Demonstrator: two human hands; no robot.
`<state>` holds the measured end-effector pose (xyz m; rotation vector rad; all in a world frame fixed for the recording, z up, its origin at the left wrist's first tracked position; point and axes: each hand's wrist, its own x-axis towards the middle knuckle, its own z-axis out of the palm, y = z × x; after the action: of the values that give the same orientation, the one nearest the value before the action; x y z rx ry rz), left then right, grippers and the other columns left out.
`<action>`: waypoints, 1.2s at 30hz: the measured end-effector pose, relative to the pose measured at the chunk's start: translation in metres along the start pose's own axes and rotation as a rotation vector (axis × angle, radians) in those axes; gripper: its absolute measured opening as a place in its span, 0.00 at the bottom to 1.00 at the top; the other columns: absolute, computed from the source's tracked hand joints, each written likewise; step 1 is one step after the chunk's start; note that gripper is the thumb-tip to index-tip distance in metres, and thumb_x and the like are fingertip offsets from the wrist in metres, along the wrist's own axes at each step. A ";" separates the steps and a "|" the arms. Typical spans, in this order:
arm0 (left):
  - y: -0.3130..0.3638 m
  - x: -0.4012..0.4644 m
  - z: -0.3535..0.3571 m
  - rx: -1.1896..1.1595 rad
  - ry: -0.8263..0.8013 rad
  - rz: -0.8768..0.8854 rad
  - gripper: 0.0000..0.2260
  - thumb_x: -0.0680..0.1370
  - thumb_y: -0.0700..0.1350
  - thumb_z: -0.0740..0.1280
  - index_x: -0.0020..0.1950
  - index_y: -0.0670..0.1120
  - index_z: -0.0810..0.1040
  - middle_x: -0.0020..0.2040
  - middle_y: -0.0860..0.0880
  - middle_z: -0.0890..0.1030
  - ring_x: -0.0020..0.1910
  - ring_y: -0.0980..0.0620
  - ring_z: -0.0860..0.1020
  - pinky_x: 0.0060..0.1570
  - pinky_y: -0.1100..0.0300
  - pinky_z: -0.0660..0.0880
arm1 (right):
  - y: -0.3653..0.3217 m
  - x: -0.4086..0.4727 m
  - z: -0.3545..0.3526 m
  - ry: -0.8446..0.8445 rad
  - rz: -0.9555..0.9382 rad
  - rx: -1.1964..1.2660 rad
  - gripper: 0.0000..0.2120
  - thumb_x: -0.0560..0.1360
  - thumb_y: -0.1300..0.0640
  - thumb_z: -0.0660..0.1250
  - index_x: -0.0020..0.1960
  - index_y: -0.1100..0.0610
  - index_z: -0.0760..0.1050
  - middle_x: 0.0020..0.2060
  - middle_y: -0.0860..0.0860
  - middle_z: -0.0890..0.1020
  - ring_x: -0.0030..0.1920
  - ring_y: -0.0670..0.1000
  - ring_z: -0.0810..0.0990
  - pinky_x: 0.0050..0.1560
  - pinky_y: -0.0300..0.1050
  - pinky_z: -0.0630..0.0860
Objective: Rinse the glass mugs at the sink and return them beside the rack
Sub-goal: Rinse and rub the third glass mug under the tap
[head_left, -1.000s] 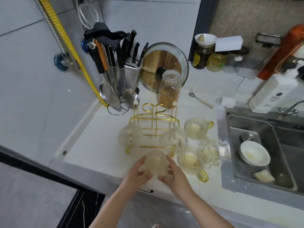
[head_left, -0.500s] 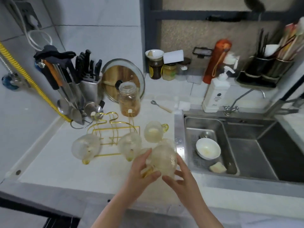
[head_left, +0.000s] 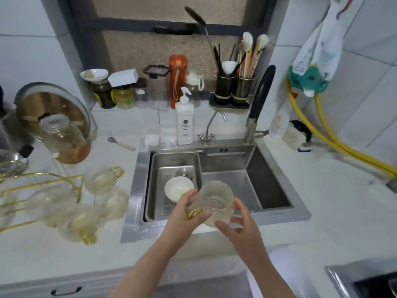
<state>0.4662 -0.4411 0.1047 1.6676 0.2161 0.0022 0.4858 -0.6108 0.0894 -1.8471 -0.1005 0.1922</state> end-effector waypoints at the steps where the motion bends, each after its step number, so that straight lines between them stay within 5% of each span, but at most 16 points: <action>1: 0.002 0.005 0.014 0.004 -0.019 0.001 0.24 0.72 0.46 0.73 0.63 0.58 0.68 0.61 0.56 0.76 0.56 0.61 0.77 0.55 0.64 0.75 | 0.003 0.001 -0.014 0.013 -0.004 -0.002 0.26 0.69 0.51 0.75 0.60 0.35 0.66 0.56 0.35 0.76 0.51 0.41 0.79 0.52 0.44 0.79; 7: 0.013 0.039 0.072 0.093 -0.104 0.034 0.23 0.73 0.49 0.72 0.66 0.57 0.70 0.62 0.59 0.76 0.60 0.60 0.75 0.60 0.57 0.75 | 0.020 0.021 -0.068 0.077 0.043 0.047 0.30 0.68 0.50 0.75 0.64 0.37 0.64 0.55 0.39 0.78 0.51 0.37 0.78 0.41 0.31 0.77; 12: 0.017 0.085 0.090 0.205 -0.155 0.099 0.22 0.73 0.46 0.72 0.65 0.57 0.71 0.60 0.58 0.77 0.59 0.60 0.75 0.60 0.59 0.73 | 0.030 0.056 -0.083 0.086 0.027 0.027 0.35 0.67 0.48 0.76 0.69 0.41 0.63 0.54 0.40 0.79 0.47 0.39 0.79 0.40 0.34 0.77; 17: 0.013 0.134 0.099 0.182 -0.213 0.025 0.19 0.73 0.46 0.72 0.59 0.63 0.72 0.54 0.59 0.80 0.52 0.65 0.79 0.55 0.62 0.77 | 0.042 0.103 -0.094 0.066 0.079 0.183 0.30 0.66 0.60 0.77 0.65 0.51 0.71 0.57 0.50 0.81 0.54 0.49 0.82 0.48 0.41 0.81; 20: 0.013 0.164 0.103 0.169 -0.202 -0.045 0.16 0.71 0.54 0.72 0.54 0.68 0.72 0.49 0.65 0.80 0.49 0.68 0.78 0.52 0.66 0.76 | 0.046 0.134 -0.098 0.071 0.119 0.246 0.32 0.65 0.61 0.77 0.66 0.54 0.71 0.58 0.52 0.80 0.56 0.51 0.81 0.48 0.41 0.81; 23: 0.004 0.186 0.108 0.169 -0.189 -0.094 0.17 0.68 0.59 0.73 0.56 0.65 0.76 0.49 0.63 0.83 0.51 0.61 0.81 0.55 0.57 0.77 | 0.054 0.152 -0.098 0.100 0.162 0.220 0.35 0.62 0.52 0.79 0.66 0.49 0.69 0.61 0.49 0.76 0.60 0.50 0.78 0.58 0.47 0.79; 26: -0.004 0.202 0.110 0.196 -0.129 -0.123 0.29 0.63 0.67 0.71 0.61 0.57 0.77 0.51 0.58 0.83 0.51 0.59 0.81 0.56 0.52 0.78 | 0.058 0.162 -0.096 0.077 0.235 0.184 0.40 0.60 0.46 0.77 0.69 0.49 0.65 0.63 0.47 0.74 0.64 0.47 0.74 0.66 0.51 0.73; 28: -0.008 0.214 0.112 0.221 -0.083 -0.131 0.24 0.65 0.64 0.71 0.58 0.56 0.78 0.50 0.56 0.83 0.51 0.57 0.81 0.55 0.49 0.78 | 0.057 0.172 -0.096 0.059 0.273 0.147 0.42 0.63 0.46 0.77 0.72 0.50 0.63 0.64 0.45 0.73 0.65 0.47 0.73 0.68 0.52 0.71; 31: -0.006 0.227 0.117 0.242 0.006 -0.170 0.06 0.75 0.53 0.68 0.48 0.54 0.77 0.45 0.52 0.82 0.46 0.52 0.81 0.52 0.46 0.78 | 0.066 0.189 -0.097 0.070 0.290 0.152 0.34 0.65 0.51 0.76 0.68 0.51 0.66 0.60 0.47 0.76 0.62 0.50 0.76 0.62 0.48 0.75; 34: -0.002 0.229 0.124 0.253 0.052 -0.166 0.06 0.79 0.50 0.64 0.44 0.51 0.75 0.41 0.50 0.80 0.40 0.50 0.80 0.47 0.46 0.79 | 0.064 0.199 -0.102 0.061 0.288 0.081 0.15 0.71 0.51 0.71 0.55 0.46 0.71 0.49 0.42 0.79 0.51 0.43 0.79 0.46 0.34 0.75; 36: -0.004 0.232 0.127 0.251 0.062 -0.197 0.07 0.79 0.52 0.62 0.46 0.49 0.75 0.42 0.49 0.80 0.40 0.49 0.81 0.43 0.46 0.81 | 0.063 0.207 -0.106 0.048 0.270 0.027 0.11 0.72 0.43 0.68 0.52 0.43 0.74 0.45 0.42 0.81 0.47 0.41 0.80 0.44 0.33 0.73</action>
<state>0.7102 -0.5326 0.0576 1.8907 0.4417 -0.1258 0.7063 -0.6939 0.0409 -1.8329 0.1850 0.3354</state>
